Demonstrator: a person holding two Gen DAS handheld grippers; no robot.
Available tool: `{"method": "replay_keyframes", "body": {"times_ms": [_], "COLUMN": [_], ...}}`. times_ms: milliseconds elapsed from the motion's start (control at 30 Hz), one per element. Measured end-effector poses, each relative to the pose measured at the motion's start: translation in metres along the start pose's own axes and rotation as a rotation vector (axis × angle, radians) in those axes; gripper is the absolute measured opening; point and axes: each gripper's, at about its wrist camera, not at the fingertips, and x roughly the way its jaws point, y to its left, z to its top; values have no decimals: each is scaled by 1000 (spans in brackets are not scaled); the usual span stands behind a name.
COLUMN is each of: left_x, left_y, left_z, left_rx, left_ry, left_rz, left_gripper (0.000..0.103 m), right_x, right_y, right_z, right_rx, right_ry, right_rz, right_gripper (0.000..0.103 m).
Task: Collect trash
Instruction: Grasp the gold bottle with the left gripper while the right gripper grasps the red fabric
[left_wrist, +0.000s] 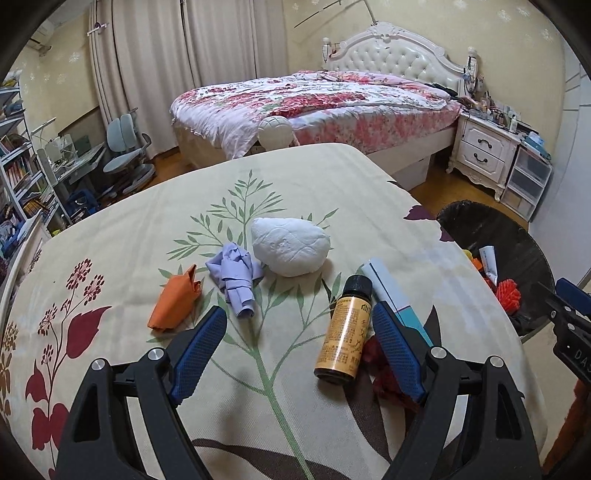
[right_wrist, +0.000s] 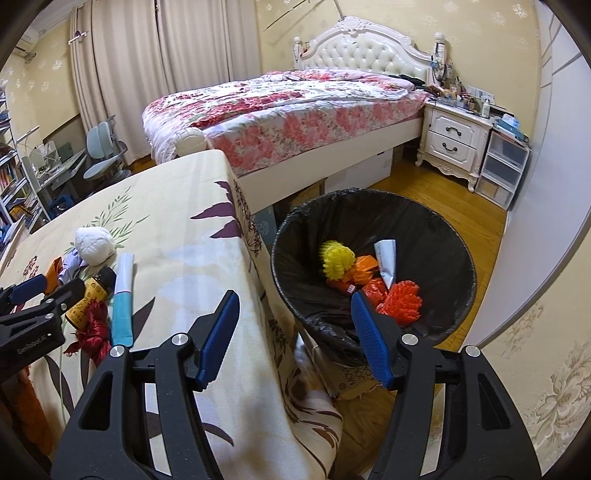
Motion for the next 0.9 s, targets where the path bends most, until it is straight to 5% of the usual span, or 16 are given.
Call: {"method": "replay_keyframes", "body": {"times_ms": [233,400,900], "left_x": [18,17,-26], "left_y": [-10,-10,14], "left_z": [3,-1,-16], "left_rx": [40,40,1], "left_ry": [58,80,22], "left_rz": [-58,-110,-116], "left_gripper": [55,28,28], "right_x": [4,7,-3], "right_y": [10,15,42], "right_z": [3,2,-5], "right_rx": [-11,-19,-79], "right_ry": [4,12,9], "right_rz": [21,36,76], "right_gripper": [61,61,61]}}
